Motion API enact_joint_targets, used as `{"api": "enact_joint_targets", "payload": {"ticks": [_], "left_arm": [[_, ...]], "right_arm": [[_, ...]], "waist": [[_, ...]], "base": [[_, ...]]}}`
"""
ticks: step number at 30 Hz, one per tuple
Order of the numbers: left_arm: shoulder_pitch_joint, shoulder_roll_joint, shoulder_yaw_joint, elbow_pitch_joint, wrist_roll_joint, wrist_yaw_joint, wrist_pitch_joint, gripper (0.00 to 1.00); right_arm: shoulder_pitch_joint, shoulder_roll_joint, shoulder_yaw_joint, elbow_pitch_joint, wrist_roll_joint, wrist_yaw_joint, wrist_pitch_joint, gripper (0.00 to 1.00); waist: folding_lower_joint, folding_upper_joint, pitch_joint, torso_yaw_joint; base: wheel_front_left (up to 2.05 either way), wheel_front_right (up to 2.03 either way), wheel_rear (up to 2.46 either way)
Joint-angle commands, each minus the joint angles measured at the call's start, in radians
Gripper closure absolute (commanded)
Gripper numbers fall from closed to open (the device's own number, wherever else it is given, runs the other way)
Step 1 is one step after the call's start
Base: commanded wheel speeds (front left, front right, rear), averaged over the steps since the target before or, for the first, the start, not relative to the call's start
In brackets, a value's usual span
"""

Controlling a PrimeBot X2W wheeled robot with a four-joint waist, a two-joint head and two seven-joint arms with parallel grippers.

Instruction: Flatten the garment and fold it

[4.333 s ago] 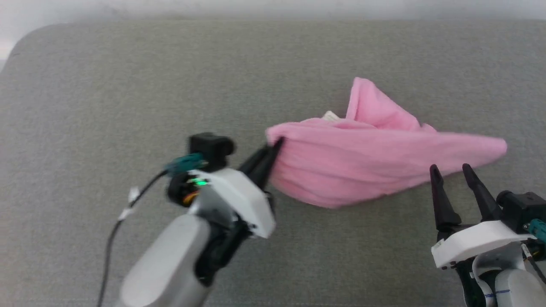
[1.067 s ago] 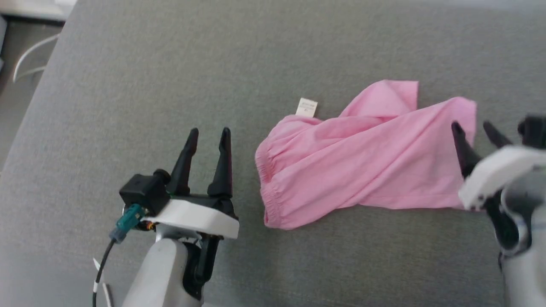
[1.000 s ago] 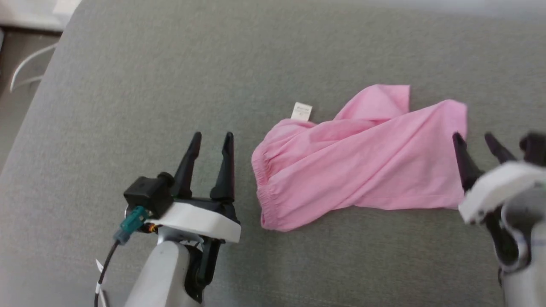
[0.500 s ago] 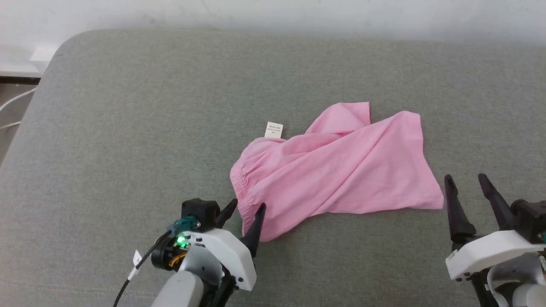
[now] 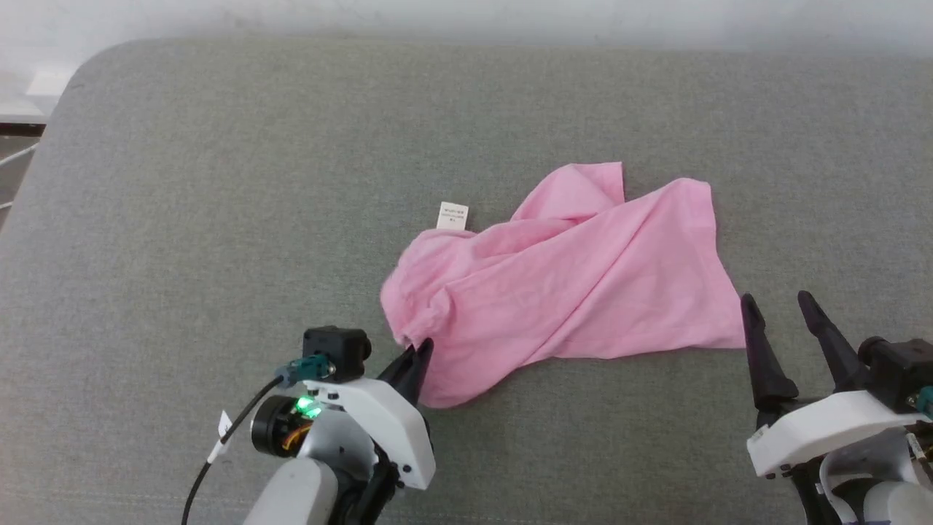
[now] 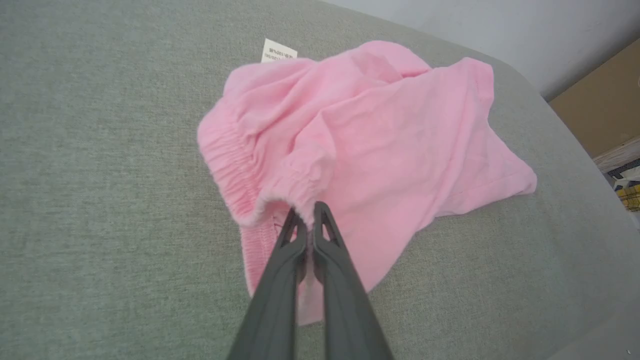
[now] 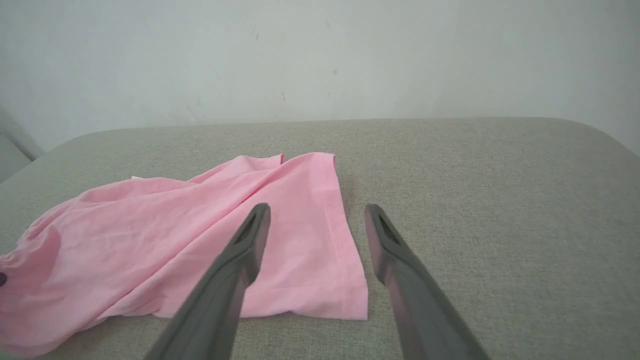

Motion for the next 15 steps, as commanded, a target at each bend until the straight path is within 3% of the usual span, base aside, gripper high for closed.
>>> {"api": "enact_joint_targets", "payload": {"ticks": [1, 11, 15], "left_arm": [[-0.015, 0.008, 0.002, -0.004, 0.006, 0.002, -0.006, 1.0], [-0.141, 0.03, 0.05, 0.03, 0.036, 0.033, -0.059, 1.0], [-0.278, 0.041, 0.088, 0.146, 0.048, 0.044, -0.101, 1.0]], "right_arm": [[-0.016, 0.003, 0.004, 0.002, 0.009, -0.001, -0.005, 0.0], [-0.04, 0.003, 0.017, -0.003, 0.024, -0.001, -0.009, 0.0], [-0.063, 0.003, 0.034, -0.012, 0.027, -0.001, -0.003, 0.0]], "waist": [[0.0, 0.0, 0.005, -0.004], [0.0, 0.0, 0.043, -0.03], [0.0, 0.0, 0.088, -0.046]], "base": [[0.0, 0.0, 0.0], [0.0, 0.0, 0.0], [0.0, 0.0, 0.0]]}}
